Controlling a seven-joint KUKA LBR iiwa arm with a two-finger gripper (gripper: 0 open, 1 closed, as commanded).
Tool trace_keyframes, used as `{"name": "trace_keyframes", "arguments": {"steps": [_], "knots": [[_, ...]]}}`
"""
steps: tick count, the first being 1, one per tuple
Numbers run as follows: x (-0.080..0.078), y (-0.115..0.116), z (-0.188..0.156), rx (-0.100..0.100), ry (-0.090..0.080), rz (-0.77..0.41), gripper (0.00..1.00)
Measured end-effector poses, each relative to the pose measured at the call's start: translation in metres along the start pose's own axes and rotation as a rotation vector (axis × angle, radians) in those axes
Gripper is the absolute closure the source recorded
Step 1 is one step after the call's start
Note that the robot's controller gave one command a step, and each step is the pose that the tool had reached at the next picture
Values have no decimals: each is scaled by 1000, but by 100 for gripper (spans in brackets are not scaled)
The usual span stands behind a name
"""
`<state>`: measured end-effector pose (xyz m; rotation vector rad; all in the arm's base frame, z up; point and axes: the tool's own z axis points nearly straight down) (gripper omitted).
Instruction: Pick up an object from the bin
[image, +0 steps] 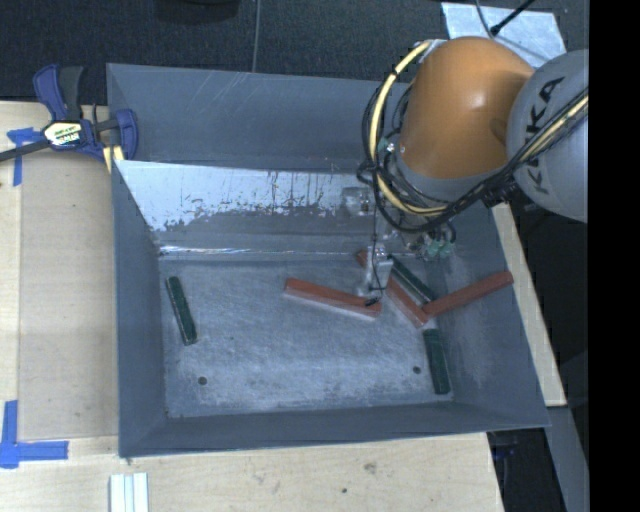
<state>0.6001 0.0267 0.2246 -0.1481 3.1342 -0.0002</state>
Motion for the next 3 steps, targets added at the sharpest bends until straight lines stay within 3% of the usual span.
{"name": "trace_keyframes", "arguments": {"steps": [1,2,3], "knots": [[0,21,155,-1,8,-137,0],[-3,20,150,-1,0,-134,100],[18,34,-5,0,-7,-159,100]]}}
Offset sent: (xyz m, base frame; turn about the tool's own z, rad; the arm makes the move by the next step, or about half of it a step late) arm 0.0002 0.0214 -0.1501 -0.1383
